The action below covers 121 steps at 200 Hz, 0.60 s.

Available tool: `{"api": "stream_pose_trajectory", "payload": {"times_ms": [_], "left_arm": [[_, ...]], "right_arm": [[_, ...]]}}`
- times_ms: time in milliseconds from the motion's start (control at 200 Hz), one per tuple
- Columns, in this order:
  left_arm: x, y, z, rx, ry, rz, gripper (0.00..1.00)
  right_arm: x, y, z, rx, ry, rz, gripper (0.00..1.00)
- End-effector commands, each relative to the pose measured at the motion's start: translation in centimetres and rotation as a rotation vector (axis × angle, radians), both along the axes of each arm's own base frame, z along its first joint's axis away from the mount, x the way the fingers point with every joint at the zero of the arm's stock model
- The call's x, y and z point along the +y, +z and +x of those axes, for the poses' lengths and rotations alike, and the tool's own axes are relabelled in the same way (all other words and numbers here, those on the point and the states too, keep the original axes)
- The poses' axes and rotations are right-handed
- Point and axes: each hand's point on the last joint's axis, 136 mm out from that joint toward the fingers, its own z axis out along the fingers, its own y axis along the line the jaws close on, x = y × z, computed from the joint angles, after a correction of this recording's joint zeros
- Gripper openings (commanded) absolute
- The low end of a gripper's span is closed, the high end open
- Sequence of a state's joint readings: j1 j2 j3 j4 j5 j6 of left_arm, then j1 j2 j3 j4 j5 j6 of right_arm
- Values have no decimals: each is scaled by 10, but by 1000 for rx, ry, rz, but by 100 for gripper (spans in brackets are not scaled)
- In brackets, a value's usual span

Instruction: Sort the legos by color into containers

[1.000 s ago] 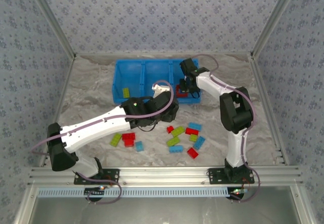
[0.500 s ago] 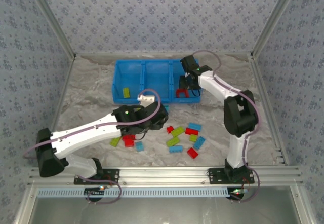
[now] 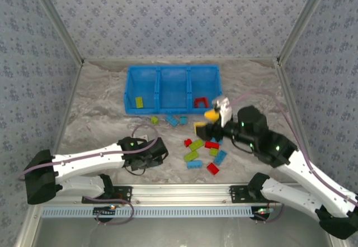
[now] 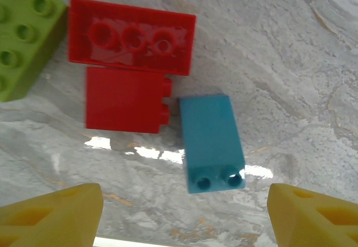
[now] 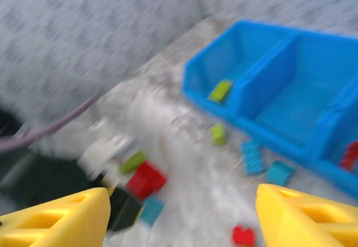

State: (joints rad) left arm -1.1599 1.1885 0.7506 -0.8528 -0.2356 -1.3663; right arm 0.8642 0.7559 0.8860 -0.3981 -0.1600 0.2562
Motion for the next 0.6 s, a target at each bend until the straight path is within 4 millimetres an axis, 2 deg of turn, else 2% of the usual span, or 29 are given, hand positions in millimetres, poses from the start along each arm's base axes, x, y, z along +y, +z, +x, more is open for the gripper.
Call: {"api": "stream_pose_trajectory", "payload": {"times_ms": [0, 80, 135, 400, 555, 600], "left_arm": [[-22, -10, -2, 31, 9, -70, 78], [-27, -17, -2, 45, 7, -66, 77], [-28, -21, -2, 52, 6, -58, 75], [-10, -33, -3, 47, 36, 8, 66], [-11, -45, -3, 62, 33, 22, 58], [-18, -45, 0, 55, 33, 2, 54]], "right_arm": [[7, -48, -44, 106, 155, -45, 71], [5, -66, -58, 139, 166, -68, 70], [6, -69, -65, 134, 168, -78, 70], [18, -63, -64, 104, 171, -92, 68], [27, -65, -65, 114, 198, -91, 66], [28, -67, -67, 118, 211, -88, 65]]}}
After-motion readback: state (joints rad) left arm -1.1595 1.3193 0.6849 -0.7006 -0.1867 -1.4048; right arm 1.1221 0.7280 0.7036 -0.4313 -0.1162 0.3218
